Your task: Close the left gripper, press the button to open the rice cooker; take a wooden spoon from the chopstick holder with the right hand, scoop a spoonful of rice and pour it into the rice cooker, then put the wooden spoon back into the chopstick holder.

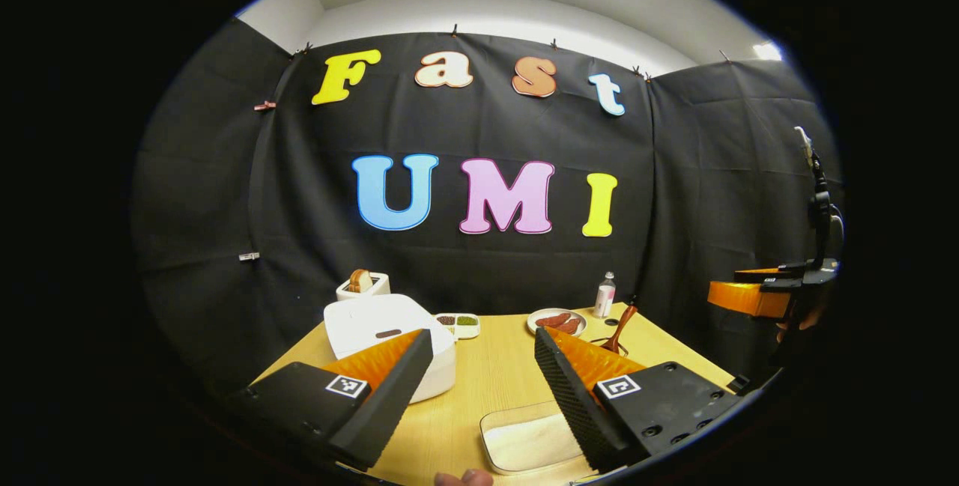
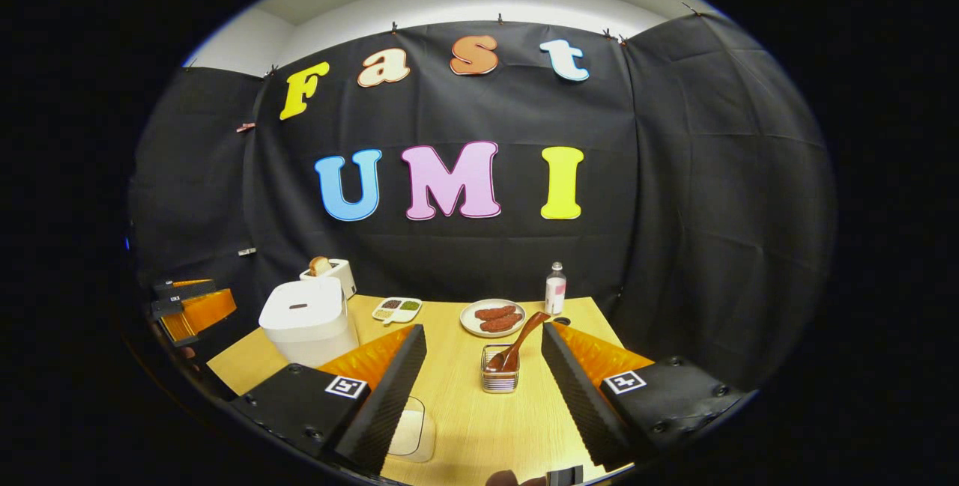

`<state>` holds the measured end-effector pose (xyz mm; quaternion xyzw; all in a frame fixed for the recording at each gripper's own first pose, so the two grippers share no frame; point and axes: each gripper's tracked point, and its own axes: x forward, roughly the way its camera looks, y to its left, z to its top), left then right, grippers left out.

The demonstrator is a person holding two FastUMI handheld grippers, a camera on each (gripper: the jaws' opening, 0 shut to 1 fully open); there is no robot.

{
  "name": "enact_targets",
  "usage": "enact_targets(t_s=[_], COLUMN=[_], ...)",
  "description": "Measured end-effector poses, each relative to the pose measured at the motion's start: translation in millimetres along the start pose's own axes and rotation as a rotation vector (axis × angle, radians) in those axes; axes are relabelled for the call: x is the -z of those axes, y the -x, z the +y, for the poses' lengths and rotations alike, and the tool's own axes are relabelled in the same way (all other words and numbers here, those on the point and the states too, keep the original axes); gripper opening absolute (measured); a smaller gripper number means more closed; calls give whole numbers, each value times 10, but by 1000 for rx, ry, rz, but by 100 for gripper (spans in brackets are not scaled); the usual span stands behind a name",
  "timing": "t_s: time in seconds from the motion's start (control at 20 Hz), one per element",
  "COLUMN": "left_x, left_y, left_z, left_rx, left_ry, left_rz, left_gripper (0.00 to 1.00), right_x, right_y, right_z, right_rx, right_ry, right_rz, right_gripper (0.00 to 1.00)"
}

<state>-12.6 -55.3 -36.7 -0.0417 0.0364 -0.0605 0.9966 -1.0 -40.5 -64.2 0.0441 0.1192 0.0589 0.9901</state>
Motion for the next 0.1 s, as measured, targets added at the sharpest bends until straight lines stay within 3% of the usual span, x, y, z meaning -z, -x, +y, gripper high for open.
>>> enact_targets(t_s=[0.1], left_x=[17], left_y=[-6], left_z=[13], left_rx=[-7], left_ry=[10], left_rz=[6], left_gripper=[95], right_x=[-27], right_y=[-1], right_z=[-2], right_rx=[-1], right_ry=[3], right_rz=[-5], right_gripper=[98])
